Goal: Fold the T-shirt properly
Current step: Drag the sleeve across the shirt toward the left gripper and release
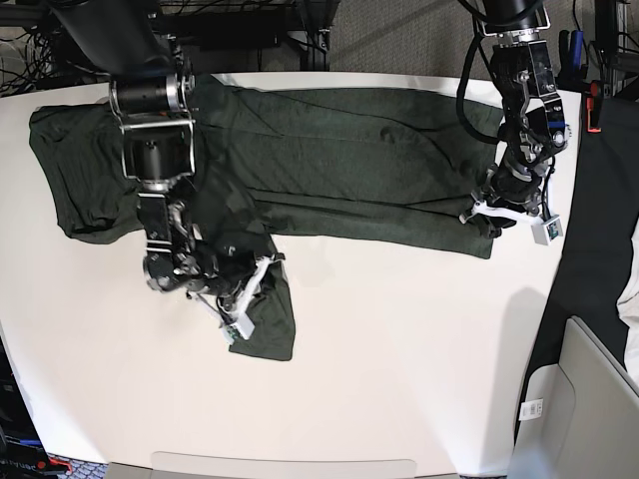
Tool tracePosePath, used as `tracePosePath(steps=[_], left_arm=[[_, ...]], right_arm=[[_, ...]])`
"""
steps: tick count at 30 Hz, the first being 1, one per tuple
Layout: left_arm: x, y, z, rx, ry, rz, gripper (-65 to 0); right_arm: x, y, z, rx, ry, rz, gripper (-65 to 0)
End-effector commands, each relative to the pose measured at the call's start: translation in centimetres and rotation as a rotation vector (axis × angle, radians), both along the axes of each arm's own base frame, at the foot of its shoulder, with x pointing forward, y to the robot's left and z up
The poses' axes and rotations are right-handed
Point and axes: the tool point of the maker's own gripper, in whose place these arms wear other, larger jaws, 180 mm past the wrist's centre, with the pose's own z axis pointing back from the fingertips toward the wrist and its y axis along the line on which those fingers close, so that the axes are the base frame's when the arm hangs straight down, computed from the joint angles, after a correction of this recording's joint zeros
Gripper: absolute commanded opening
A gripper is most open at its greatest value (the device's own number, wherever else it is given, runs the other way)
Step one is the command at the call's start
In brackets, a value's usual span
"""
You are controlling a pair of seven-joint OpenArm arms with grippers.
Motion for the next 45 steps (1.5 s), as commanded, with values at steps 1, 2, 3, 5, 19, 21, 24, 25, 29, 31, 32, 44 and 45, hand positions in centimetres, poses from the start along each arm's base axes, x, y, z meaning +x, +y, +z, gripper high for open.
tracePosePath(steps=[1, 2, 3, 5, 19, 21, 24, 25, 29, 31, 32, 44, 45], left_arm=[[0.9, 0.5, 1.6, 0.019, -0.055, 0.003, -44.3], [0.9, 0.5, 1.6, 0.019, -0.055, 0.003, -44.3], [0.9, 0.5, 1.6, 0.019, -0.055, 0.003, -44.3], [0.9, 0.5, 1.6, 0.019, -0.055, 0.003, -44.3], [0.8, 0.7, 1.7, 0.022, -0.056, 0.010, -44.3], [0.8, 0.7, 1.7, 0.022, -0.056, 0.010, -44.3], [0.8, 1.0, 1.7, 0.027, -0.056, 0.014, -44.3], [0.7, 1.5, 1.9, 0.029, -0.059, 0.027, -44.3], [0.1, 4.2, 2.6, 0.034, -0.074, 0.105, -44.3], [-0.1, 5.0, 2.9, 0.040, -0.078, 0.124, -44.3], [-0.2, 5.2, 2.9, 0.042, -0.079, 0.131, -44.3], [-0.2, 5.5, 3.0, 0.041, -0.082, 0.140, -44.3], [-0.2, 5.5, 3.0, 0.041, -0.082, 0.140, -44.3]], right_arm=[[2.1, -0.4, 3.7, 0.056, -0.099, -0.021, -63.5], [2.0, -0.4, 4.4, 0.102, -0.108, -0.026, -63.5], [1.8, -0.3, 5.1, 0.148, -0.116, -0.031, -63.5], [1.3, -0.3, 6.0, 0.229, -0.119, -0.041, -63.5], [-4.2, 11.6, 11.8, 0.427, -0.126, 0.316, -63.4], [-5.3, 14.1, 12.9, 0.408, -0.154, 0.404, -63.4], [-6.7, 17.5, 14.2, 0.409, -0.172, 0.501, -63.4], [-7.0, 18.2, 14.5, 0.412, -0.174, 0.520, -63.4], [-8.2, 20.5, 15.0, 0.427, -0.170, 0.573, -63.4], [-8.8, 21.0, 14.8, 0.418, -0.163, 0.596, -63.4], [-9.1, 21.4, 14.6, 0.411, -0.160, 0.612, -63.4], [-8.6, 19.2, 11.1, 0.230, -0.149, 0.604, -34.6], [-8.4, 18.7, 11.1, 0.228, -0.153, 0.595, -32.0]])
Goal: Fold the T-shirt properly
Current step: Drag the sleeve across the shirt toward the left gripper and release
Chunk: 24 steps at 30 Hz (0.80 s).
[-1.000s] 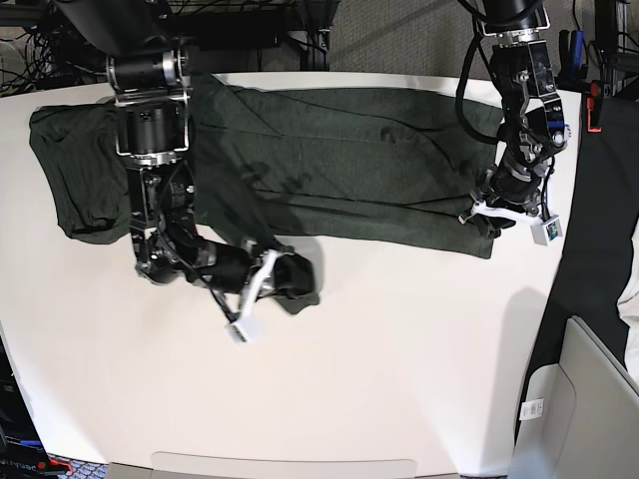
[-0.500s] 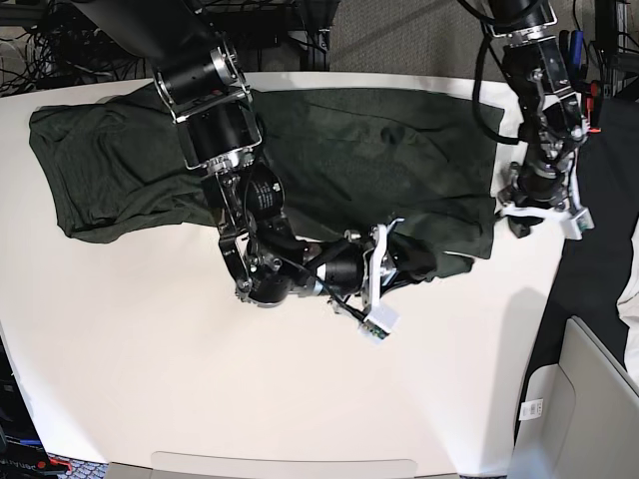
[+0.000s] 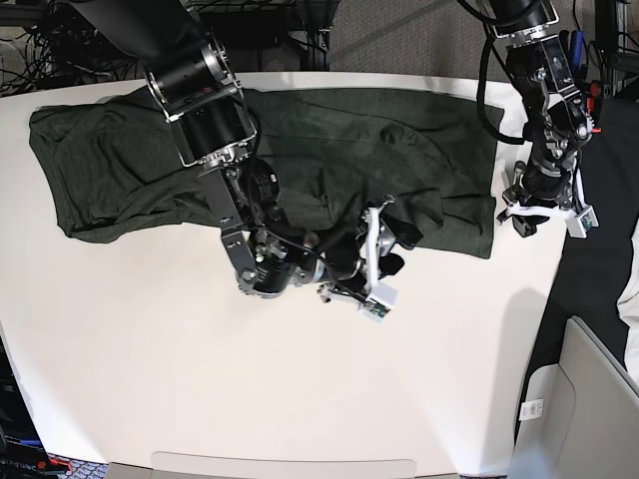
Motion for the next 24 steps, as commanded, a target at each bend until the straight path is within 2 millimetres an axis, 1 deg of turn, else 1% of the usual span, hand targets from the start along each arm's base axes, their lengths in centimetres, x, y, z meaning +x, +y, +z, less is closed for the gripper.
tracePosePath(steps=[1, 4, 8, 10, 12, 14, 16, 21, 22, 24], left_arm=[[0.9, 0.5, 1.8, 0.027, -0.057, 0.001, -44.3], [0.9, 0.4, 1.6, 0.026, -0.054, -0.002, -44.3], [0.9, 0.3, 1.6, 0.026, -0.052, -0.006, -44.2], [0.9, 0.3, 1.5, 0.026, -0.051, -0.007, -44.2], [0.8, 0.3, 1.5, 0.025, -0.050, -0.008, -44.1], [0.8, 0.3, 1.5, 0.025, -0.048, -0.008, -44.1], [0.8, 0.3, 1.5, 0.025, -0.048, -0.008, -44.1], [0.2, 0.2, 0.8, 0.024, -0.027, -0.011, -44.1], [-0.3, 0.1, 0.1, 0.017, -0.003, -0.014, -44.1], [-1.0, -0.2, -0.9, -0.004, 0.042, -0.022, -43.9]], right_arm=[[1.2, 0.2, 2.7, 0.054, -0.064, -0.005, -30.4], [1.6, -1.1, 2.9, 0.048, -0.082, -0.029, -30.1], [2.3, -2.1, 3.3, 0.062, -0.088, -0.064, -30.1], [3.0, -3.2, 3.3, 0.077, -0.077, -0.109, -30.1], [3.9, -5.4, 2.8, 0.062, -0.074, -0.159, -30.1], [4.1, -6.3, 2.4, 0.043, -0.075, -0.168, -30.1], [4.1, -6.6, 2.4, 0.038, -0.079, -0.173, -30.1], [4.3, -9.3, 1.8, -0.015, -0.100, -0.197, -30.1], [4.3, -10.0, 1.7, -0.027, -0.110, -0.200, -30.1], [3.8, -10.4, 1.5, -0.043, -0.115, -0.197, -30.1]])
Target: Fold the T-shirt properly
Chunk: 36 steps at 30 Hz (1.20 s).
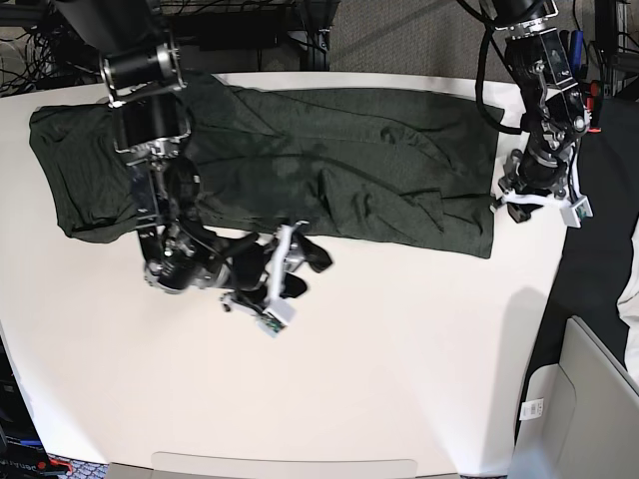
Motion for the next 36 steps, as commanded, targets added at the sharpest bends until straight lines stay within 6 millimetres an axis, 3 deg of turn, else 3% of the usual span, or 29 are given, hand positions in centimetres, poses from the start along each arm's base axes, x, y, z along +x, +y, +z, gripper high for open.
tracePosePath(steps=[1, 8, 18, 23, 33, 36], left_arm=[[0.4, 0.2, 0.4, 0.002, -0.006, -0.005, -43.1], [-1.2, -1.5, -1.3, -0.081, 0.140, -0.068, -33.9], [-0.1, -1.4, -1.5, -0.095, 0.136, -0.062, -33.8], [-0.2, -1.4, -2.9, -0.117, 0.164, -0.056, -33.9], [0.0, -2.7, -2.9, -0.109, 0.156, -0.160, -33.9], [-0.8, -3.7, -3.4, -0.128, 0.210, -0.223, -34.0]], right_arm=[[0.6, 0.7, 2.1, 0.044, -0.054, 0.014, -30.1], [-0.6, 0.0, 1.0, 0.033, -0.037, 0.009, -30.1], [-2.0, -1.5, 0.4, -0.006, -0.043, 0.011, -30.1], [-2.9, -1.9, -0.6, -0.033, -0.011, 0.016, -30.2], [-3.4, -2.8, -0.6, -0.057, -0.024, 0.018, -30.2], [-3.3, -3.3, -0.7, -0.068, -0.024, 0.014, -30.2]])
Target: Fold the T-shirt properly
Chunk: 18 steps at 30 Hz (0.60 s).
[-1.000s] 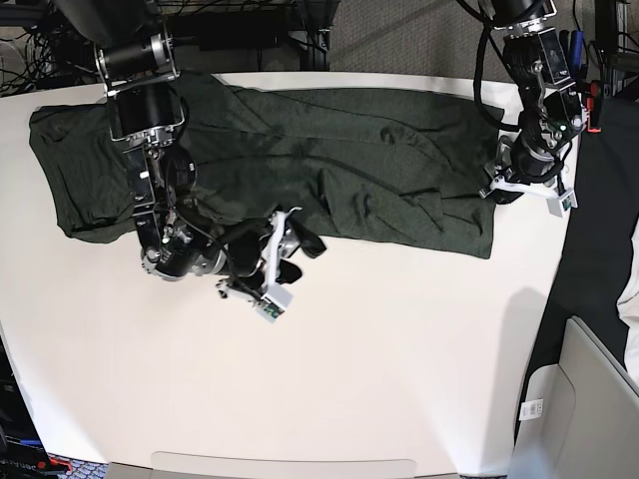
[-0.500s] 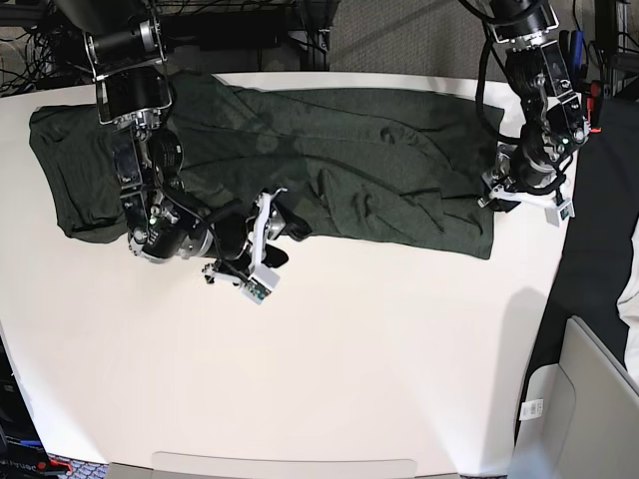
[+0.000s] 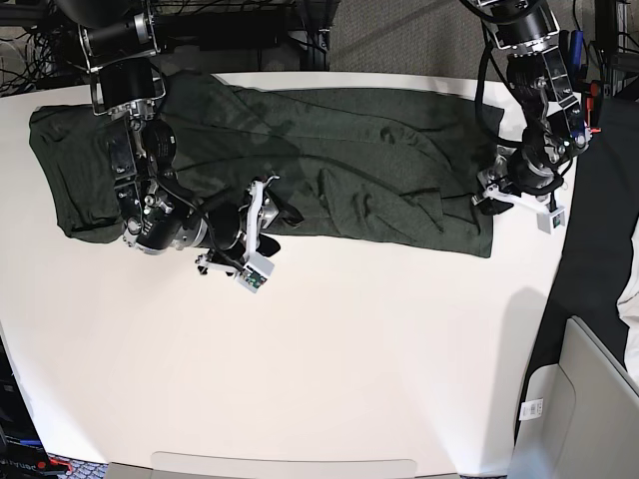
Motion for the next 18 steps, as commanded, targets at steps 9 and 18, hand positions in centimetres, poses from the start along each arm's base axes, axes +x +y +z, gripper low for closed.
tracePosePath(steps=[9, 18], left_arm=[[-2.6, -1.5, -0.3, 0.009, 0.073, -0.147, -34.1], [-3.0, -4.4, -0.9, -0.049, 0.086, -0.220, -34.1]], right_arm=[[1.0, 0.1, 1.8, 0.031, -0.054, 0.003, -30.2], [0.8, 0.1, 1.7, 0.031, -0.050, 0.004, -30.2]])
